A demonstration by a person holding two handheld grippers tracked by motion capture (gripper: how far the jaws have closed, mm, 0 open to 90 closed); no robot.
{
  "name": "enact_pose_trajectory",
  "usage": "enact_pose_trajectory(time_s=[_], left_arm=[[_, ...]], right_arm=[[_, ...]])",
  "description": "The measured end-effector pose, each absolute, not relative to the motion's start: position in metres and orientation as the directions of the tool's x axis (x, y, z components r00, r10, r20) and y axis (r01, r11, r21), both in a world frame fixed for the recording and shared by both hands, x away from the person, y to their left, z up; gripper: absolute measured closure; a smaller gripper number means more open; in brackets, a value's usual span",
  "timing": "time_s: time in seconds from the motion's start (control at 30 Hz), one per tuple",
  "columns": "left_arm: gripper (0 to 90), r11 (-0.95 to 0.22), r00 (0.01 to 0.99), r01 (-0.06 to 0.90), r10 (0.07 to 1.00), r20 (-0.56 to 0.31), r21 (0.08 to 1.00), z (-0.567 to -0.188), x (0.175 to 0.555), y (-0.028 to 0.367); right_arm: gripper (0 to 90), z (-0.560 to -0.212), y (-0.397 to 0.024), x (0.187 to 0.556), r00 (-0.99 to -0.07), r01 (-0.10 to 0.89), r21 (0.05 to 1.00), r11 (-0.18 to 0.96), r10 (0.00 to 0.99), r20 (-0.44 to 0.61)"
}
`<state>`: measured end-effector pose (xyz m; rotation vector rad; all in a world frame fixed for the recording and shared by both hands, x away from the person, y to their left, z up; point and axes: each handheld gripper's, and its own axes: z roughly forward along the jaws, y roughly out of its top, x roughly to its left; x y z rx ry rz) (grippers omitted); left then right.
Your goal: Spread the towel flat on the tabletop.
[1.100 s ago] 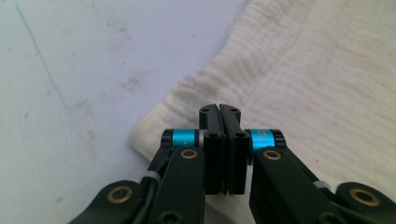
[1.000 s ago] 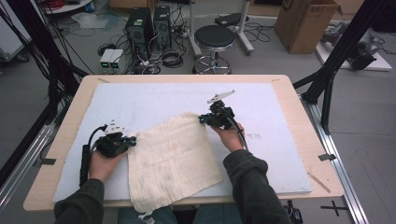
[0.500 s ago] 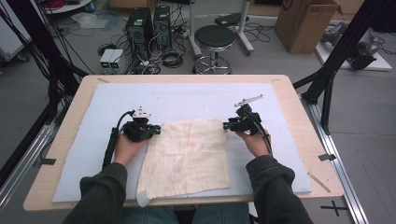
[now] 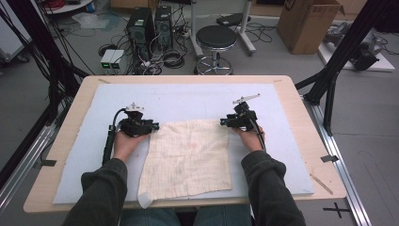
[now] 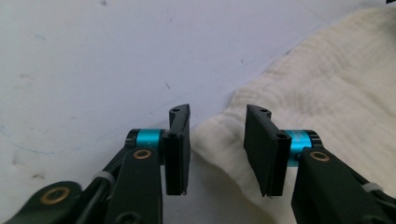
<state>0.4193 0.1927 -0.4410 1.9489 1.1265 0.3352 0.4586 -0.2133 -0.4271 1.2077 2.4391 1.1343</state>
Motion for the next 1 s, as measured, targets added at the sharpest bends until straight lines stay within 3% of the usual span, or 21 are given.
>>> enact_pose_trajectory(time_s=[0.1, 0.23, 0.33, 0.67, 0.7, 0.73, 0.77, 1.0], left_arm=[[63.7, -0.271, 0.581, 0.576, 0.799, -0.154, 0.771, -0.443, 0.419, 0.188], [86.0, -0.324, 0.609, 0.551, 0.786, -0.105, 0.769, -0.442, 0.418, 0.183], [87.1, -0.319, 0.594, 0.542, 0.800, -0.086, 0.778, -0.437, 0.419, 0.185], [87.5, -0.251, 0.508, 0.509, 0.860, -0.052, 0.824, -0.412, 0.446, 0.193], [85.8, -0.255, 0.497, 0.515, 0.867, -0.042, 0.818, -0.412, 0.450, 0.191], [75.8, -0.266, 0.476, 0.526, 0.879, -0.020, 0.808, -0.411, 0.453, 0.189], [68.9, -0.261, 0.478, 0.532, 0.878, -0.031, 0.805, -0.411, 0.455, 0.189], [65.1, -0.263, 0.545, 0.496, 0.836, -0.061, 0.827, -0.401, 0.441, 0.191]], right_arm=[[62.1, -0.435, -0.210, 0.461, -0.656, 0.618, 0.678, 0.398, 0.736, 0.165], [82.2, -0.436, -0.205, 0.460, -0.688, 0.594, 0.667, 0.449, 0.713, 0.133], [85.0, -0.433, -0.200, 0.460, -0.702, 0.577, 0.665, 0.474, 0.704, 0.107], [84.9, -0.398, -0.195, 0.480, -0.654, 0.537, 0.718, 0.442, 0.756, 0.024], [82.0, -0.398, -0.196, 0.484, -0.638, 0.545, 0.718, 0.433, 0.770, 0.020], [71.7, -0.398, -0.197, 0.487, -0.615, 0.551, 0.727, 0.410, 0.788, 0.022], [68.3, -0.397, -0.197, 0.490, -0.589, 0.564, 0.727, 0.391, 0.808, 0.022], [62.1, -0.397, -0.206, 0.479, -0.626, 0.558, 0.725, 0.404, 0.778, 0.048]])
